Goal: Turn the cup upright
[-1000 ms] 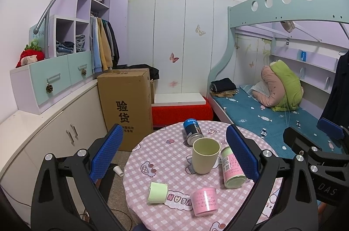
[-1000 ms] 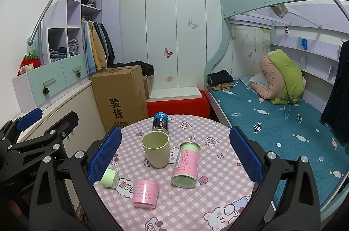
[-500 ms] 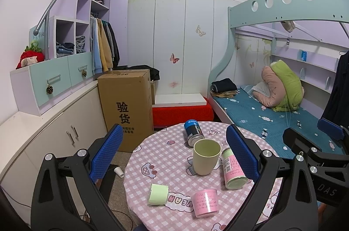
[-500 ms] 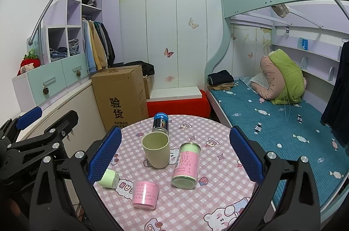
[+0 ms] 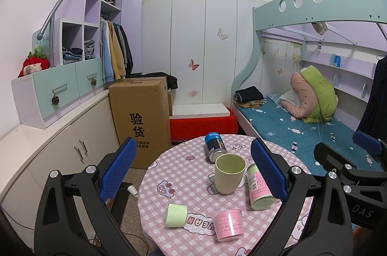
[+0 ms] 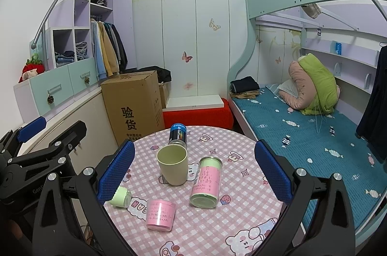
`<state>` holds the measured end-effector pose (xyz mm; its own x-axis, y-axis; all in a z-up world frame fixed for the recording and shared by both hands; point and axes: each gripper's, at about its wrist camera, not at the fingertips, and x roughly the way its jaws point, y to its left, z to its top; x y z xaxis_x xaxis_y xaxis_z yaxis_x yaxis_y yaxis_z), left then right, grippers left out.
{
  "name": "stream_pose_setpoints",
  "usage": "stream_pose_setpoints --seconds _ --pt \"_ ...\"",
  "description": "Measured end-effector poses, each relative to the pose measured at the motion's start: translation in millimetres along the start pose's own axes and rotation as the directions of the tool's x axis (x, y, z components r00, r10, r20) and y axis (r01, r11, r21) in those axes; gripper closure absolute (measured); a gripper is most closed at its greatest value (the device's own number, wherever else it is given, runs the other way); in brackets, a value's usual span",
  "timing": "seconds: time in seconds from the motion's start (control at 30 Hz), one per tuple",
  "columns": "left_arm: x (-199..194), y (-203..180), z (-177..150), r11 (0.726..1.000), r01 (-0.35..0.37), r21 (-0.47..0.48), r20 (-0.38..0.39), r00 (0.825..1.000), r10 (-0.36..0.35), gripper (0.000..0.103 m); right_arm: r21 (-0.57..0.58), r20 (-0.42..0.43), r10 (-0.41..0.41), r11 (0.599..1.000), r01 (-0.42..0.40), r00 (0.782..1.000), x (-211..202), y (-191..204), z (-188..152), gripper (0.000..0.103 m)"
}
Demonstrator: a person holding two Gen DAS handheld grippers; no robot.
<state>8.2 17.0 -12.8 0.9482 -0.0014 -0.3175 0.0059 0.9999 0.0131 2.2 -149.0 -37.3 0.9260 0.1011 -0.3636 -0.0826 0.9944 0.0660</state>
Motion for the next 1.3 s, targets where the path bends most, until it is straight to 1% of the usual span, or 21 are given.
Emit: stream_pose_setpoints --seconds 0.3,0.47,1.3 --pt "5 2 1 1.000 0.002 0.001 0.000 1.000 -0.002 0.007 0.000 -0.003 0.002 1.000 -0.002 1.000 2 -2 -1 0.007" --pt "8 5 -1 1.000 -0.005 0.012 0.027 1.000 0.005 0.007 0.000 -0.004 0.003 1.000 -0.003 1.000 2 -2 -1 0.007" --pt "8 4 -6 1.000 -0.008 0.021 0.030 1.000 0.007 0.007 0.002 -0.008 0.001 1.000 -0.001 1.000 6 -2 -5 0.007"
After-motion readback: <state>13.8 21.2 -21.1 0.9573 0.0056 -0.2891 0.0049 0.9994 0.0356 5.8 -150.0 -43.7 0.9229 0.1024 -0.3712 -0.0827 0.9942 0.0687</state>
